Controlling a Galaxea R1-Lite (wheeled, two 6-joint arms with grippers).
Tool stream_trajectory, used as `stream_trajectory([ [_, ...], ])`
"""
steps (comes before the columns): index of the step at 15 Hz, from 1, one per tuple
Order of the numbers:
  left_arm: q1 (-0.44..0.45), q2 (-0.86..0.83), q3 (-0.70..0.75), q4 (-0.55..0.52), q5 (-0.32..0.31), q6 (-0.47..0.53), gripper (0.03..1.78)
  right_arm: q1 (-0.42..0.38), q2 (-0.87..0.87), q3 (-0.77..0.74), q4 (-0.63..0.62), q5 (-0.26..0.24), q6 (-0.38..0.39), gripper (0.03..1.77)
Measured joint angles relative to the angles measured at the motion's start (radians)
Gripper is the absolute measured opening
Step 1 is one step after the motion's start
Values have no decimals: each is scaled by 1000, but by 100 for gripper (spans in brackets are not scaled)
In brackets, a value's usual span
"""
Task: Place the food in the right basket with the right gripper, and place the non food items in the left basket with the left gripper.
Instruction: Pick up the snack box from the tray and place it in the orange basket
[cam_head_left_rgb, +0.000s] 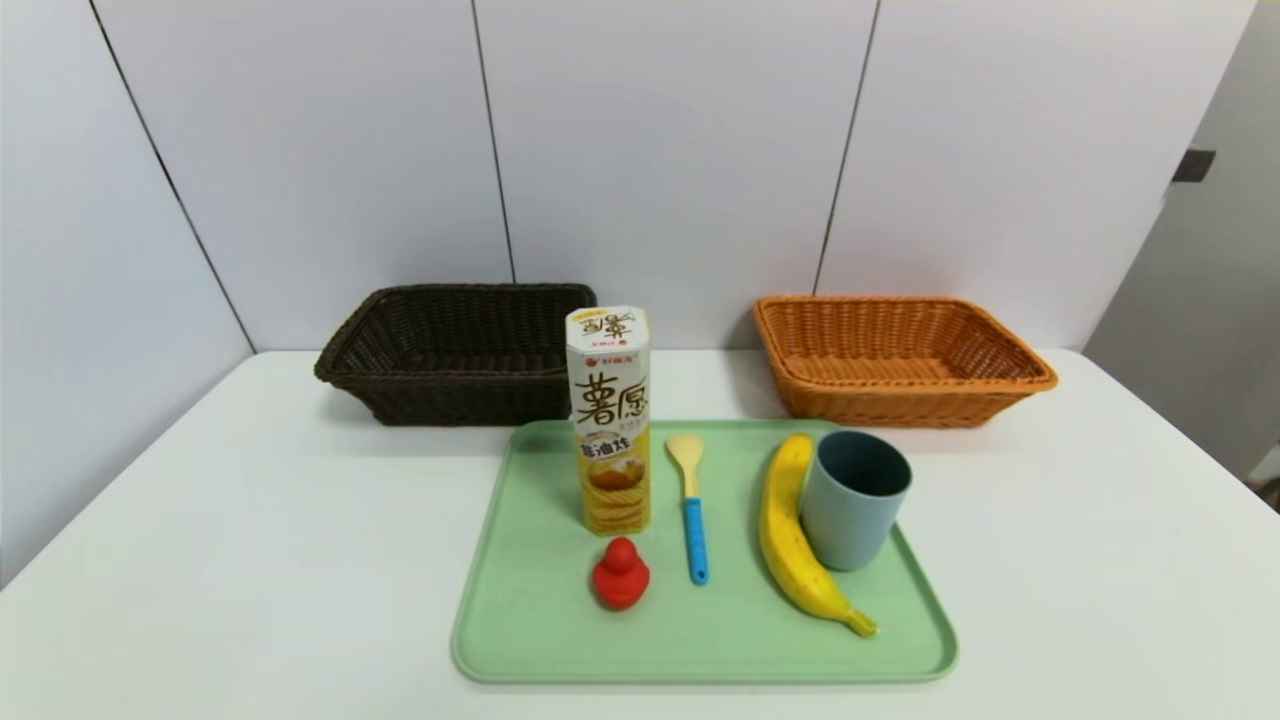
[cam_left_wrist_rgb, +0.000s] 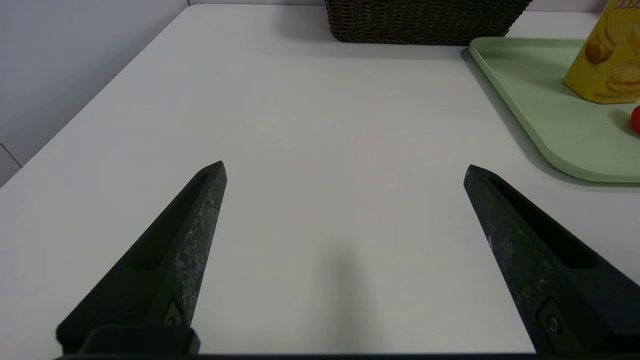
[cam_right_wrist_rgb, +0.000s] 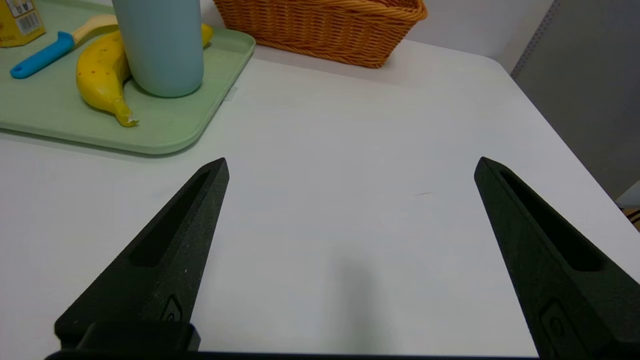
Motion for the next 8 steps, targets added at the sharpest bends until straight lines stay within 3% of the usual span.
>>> stream_trajectory([
  [8,0,0,-15,26,-2,3,169,0,0,-34,5,-11,32,169],
])
